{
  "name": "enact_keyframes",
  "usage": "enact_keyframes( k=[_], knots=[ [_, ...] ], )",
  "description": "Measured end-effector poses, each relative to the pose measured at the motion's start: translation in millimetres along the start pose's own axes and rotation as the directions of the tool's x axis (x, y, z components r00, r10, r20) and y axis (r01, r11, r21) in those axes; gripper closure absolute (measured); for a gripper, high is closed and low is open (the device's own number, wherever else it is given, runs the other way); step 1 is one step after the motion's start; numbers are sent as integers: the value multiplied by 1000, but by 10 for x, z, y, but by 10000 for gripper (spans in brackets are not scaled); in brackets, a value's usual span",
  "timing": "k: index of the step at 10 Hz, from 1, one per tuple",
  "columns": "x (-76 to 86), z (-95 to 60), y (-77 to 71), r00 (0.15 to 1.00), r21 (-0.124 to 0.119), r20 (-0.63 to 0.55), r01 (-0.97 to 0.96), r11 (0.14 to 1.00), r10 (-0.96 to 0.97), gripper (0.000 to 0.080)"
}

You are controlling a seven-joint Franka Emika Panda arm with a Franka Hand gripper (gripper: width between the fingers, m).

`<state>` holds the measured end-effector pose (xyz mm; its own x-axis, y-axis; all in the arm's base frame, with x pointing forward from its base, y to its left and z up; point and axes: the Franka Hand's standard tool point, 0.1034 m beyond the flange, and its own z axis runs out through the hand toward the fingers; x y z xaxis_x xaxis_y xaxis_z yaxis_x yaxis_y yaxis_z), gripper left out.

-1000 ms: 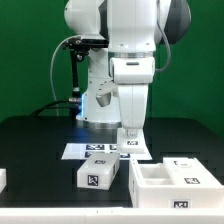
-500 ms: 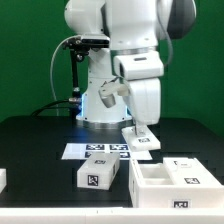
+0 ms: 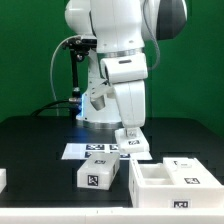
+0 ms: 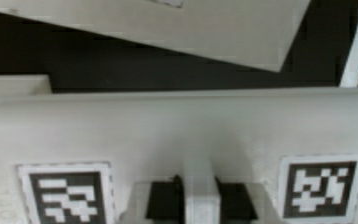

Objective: Assemble cabinet

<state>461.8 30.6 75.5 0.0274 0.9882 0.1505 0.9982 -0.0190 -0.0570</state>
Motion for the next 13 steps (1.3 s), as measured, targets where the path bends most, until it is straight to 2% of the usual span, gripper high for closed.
enact_keyframes(
  k=[1,2,6,9,13],
  knots=[
    [103,28,-12,1000,5,4,11,1000,-11,735],
    [138,54,-16,1000,9,12,21,1000,-21,735],
    [86,69,-18,999,14,29,12,1000,-13,735],
    [32,150,-1,1000,30,24,10,1000,-11,735],
    [186,112,89,1000,14,25,-6,1000,6,735]
  ],
)
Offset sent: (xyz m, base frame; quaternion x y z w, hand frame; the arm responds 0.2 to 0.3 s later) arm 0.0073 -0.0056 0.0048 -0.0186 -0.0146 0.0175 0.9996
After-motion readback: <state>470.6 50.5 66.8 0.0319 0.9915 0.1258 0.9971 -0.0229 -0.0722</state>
